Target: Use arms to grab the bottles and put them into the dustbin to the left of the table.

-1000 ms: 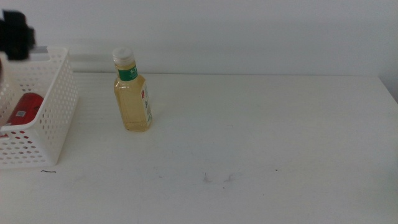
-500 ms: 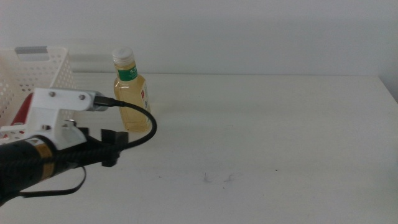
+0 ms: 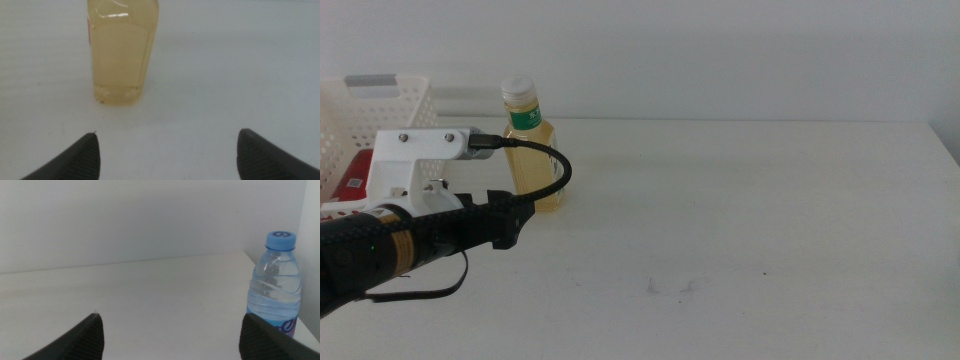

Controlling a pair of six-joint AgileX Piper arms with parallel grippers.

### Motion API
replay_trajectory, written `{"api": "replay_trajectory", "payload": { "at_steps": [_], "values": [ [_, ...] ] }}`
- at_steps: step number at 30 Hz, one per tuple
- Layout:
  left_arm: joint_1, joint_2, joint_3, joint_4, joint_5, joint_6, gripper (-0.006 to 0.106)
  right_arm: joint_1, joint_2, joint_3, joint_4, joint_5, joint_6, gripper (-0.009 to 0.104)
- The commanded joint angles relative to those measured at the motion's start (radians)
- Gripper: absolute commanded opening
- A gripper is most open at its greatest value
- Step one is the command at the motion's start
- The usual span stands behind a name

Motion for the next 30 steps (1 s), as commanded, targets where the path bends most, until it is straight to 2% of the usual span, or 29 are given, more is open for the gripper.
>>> {"api": "replay_trajectory", "payload": {
  "at_steps": [1, 3, 5, 6, 8, 10, 11, 13, 20, 25, 30],
  "values": [
    [-0.022, -0.009, -0.004, -0.193, 0.013, 0.145, 0.094, -0.007, -0.005, 0.003, -0.004, -0.009, -0.006, 0.079],
    [-0.033, -0.009, 0.012, -0.467, -0.001, 0.432, 0.094, -0.007, -0.005, 0.003, -0.004, -0.009, -0.006, 0.079],
    [-0.062, -0.009, 0.054, -0.849, -0.08, 0.827, 0.094, -0.007, -0.005, 0.003, -0.004, -0.009, -0.006, 0.079],
    [-0.089, -0.007, 0.086, -1.001, -0.138, 0.995, 0.094, -0.007, -0.005, 0.003, -0.004, -0.009, -0.006, 0.079],
    [-0.175, -0.001, 0.134, -1.338, -0.26, 1.26, 0.094, -0.007, -0.005, 0.003, -0.004, -0.009, -0.006, 0.079],
    [-0.248, 0.002, 0.137, -1.577, -0.288, 1.417, 0.094, -0.007, -0.005, 0.003, -0.004, -0.009, -0.006, 0.079],
    [-0.274, 0.002, 0.132, -1.656, -0.294, 1.475, 0.094, -0.007, -0.005, 0.003, -0.004, -0.009, -0.006, 0.079],
    [-0.306, 0.002, 0.132, -1.712, -0.323, 1.522, 0.094, -0.007, -0.005, 0.003, -0.004, -0.009, -0.006, 0.079],
    [-0.311, 0.002, 0.132, -1.731, -0.367, 1.532, 0.094, -0.007, -0.005, 0.003, -0.004, -0.009, -0.006, 0.079],
    [-0.311, 0.062, 0.132, -1.71, -0.457, 1.519, 0.094, -0.007, -0.005, 0.003, -0.004, -0.009, -0.006, 0.079],
    [-0.303, 0.278, 0.132, -1.586, -0.703, 1.353, 0.094, -0.007, -0.005, 0.003, -0.004, -0.009, -0.006, 0.079]
  ]
}}
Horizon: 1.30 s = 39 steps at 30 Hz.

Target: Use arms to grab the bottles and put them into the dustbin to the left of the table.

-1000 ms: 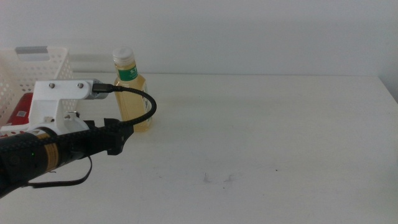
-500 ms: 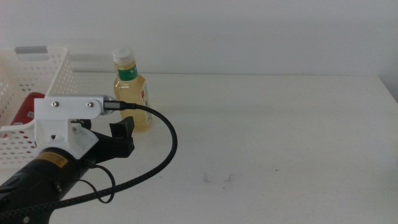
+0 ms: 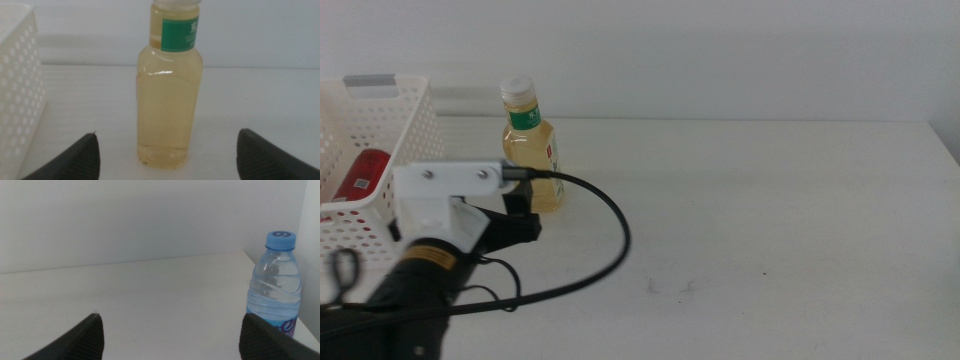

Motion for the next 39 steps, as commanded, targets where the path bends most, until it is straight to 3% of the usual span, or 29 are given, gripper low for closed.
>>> {"api": "replay_trajectory", "payload": {
  "at_steps": [1, 10, 15, 39],
  "values": [
    [0.011, 0.099, 0.004, 0.077, -0.147, -0.096, 0.094, -0.007, -0.005, 0.003, -0.004, -0.009, -0.006, 0.079],
    [0.158, 0.33, -0.099, 0.363, -0.224, -0.262, 0.094, -0.007, -0.005, 0.003, -0.004, -0.009, -0.006, 0.079],
    [0.215, 0.385, -0.18, 0.472, -0.176, -0.303, 0.094, -0.007, -0.005, 0.003, -0.004, -0.009, -0.006, 0.079],
    [0.231, 0.666, -0.497, 0.456, -0.167, -0.266, 0.093, -0.007, -0.005, 0.003, -0.004, -0.009, -0.006, 0.079]
  ]
}}
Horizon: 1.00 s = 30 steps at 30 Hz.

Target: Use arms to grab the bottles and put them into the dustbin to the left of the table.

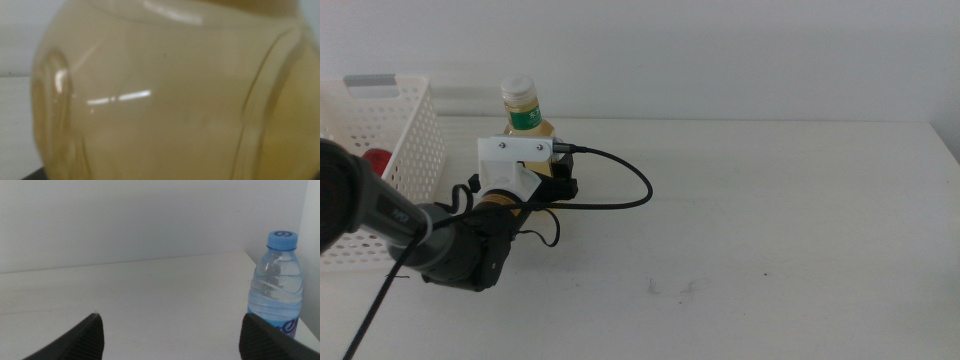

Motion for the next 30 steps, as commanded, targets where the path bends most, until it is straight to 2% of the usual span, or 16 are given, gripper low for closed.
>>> {"api": "replay_trajectory", "payload": {
  "at_steps": [1, 3, 4, 7, 9, 11, 14, 18, 21, 25, 30],
  "values": [
    [0.003, 0.021, -0.03, -0.013, -0.012, 0.002, 0.092, -0.007, -0.005, 0.003, -0.004, -0.009, -0.006, 0.079],
    [0.003, 0.038, -0.051, -0.05, -0.029, -0.036, 0.085, -0.007, -0.005, 0.003, -0.004, -0.009, -0.006, 0.079],
    [0.003, 0.042, -0.053, -0.067, -0.052, -0.064, 0.077, -0.007, -0.005, 0.003, -0.004, -0.009, -0.006, 0.079],
    [0.008, 0.026, -0.023, -0.062, -0.108, -0.161, 0.045, -0.007, -0.005, 0.003, -0.004, -0.009, -0.006, 0.079],
    [0.009, -0.03, 0.032, -0.012, -0.138, -0.155, 0.018, -0.007, -0.005, 0.003, -0.004, -0.009, -0.006, 0.079],
    [0.009, -0.111, 0.094, 0.029, -0.128, -0.153, -0.002, -0.007, -0.005, 0.003, -0.004, -0.009, -0.006, 0.079],
    [0.009, -0.288, 0.178, 0.073, 0.011, -0.166, -0.002, -0.007, -0.005, 0.003, -0.004, -0.009, -0.006, 0.079],
    [0.009, -0.599, 0.165, 0.163, 0.533, -0.213, -0.002, -0.007, -0.005, 0.003, -0.004, -0.009, -0.006, 0.079],
    [0.015, -0.754, 0.075, 0.171, 0.909, -0.209, -0.002, -0.007, -0.005, 0.003, -0.004, -0.009, -0.006, 0.079],
    [0.082, -0.814, -0.11, 0.195, 1.297, -0.189, -0.002, -0.007, -0.005, 0.003, -0.004, -0.009, -0.006, 0.079],
    [0.236, -0.764, -0.39, 0.182, 1.72, 0.005, 0.0, -0.007, -0.005, 0.003, -0.004, -0.009, -0.006, 0.079]
  ]
}}
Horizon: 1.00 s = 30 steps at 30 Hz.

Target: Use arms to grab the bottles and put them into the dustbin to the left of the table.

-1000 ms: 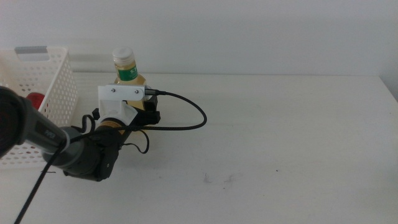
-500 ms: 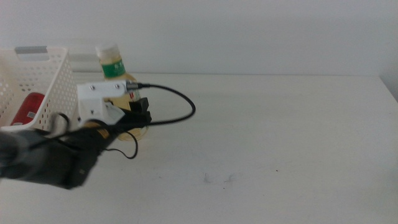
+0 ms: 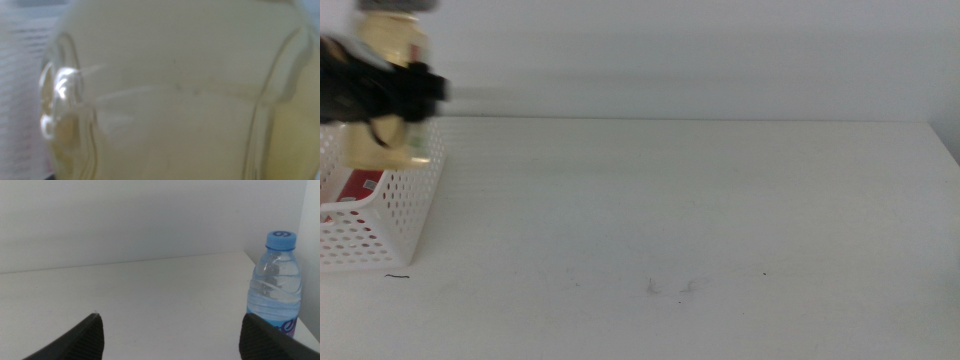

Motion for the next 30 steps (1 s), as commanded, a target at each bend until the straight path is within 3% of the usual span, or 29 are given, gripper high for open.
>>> {"api": "replay_trajectory", "payload": {
  "at_steps": [1, 8, 20, 22, 24, 30],
  "values": [
    [0.086, 0.023, -0.144, -0.016, 0.132, 0.13, 0.0, -0.007, -0.005, 0.003, -0.004, -0.009, -0.006, 0.079],
    [0.331, 0.216, -0.359, -0.161, 0.288, 0.402, 0.0, -0.007, -0.005, 0.003, -0.004, -0.009, -0.006, 0.079],
    [0.358, 0.487, -0.361, -0.189, 0.25, 0.457, 0.003, -0.007, -0.005, 0.003, -0.004, -0.009, -0.006, 0.079],
    [0.358, 0.508, -0.361, -0.197, 0.25, 0.455, 0.01, -0.007, -0.005, 0.003, -0.004, -0.009, -0.006, 0.079],
    [0.358, 0.517, -0.361, -0.197, 0.25, 0.455, 0.025, -0.007, -0.005, 0.003, -0.004, -0.009, -0.006, 0.079],
    [0.358, 0.507, -0.361, -0.187, 0.264, 0.484, 0.087, -0.007, -0.005, 0.003, -0.004, -0.009, -0.006, 0.079]
  ]
}}
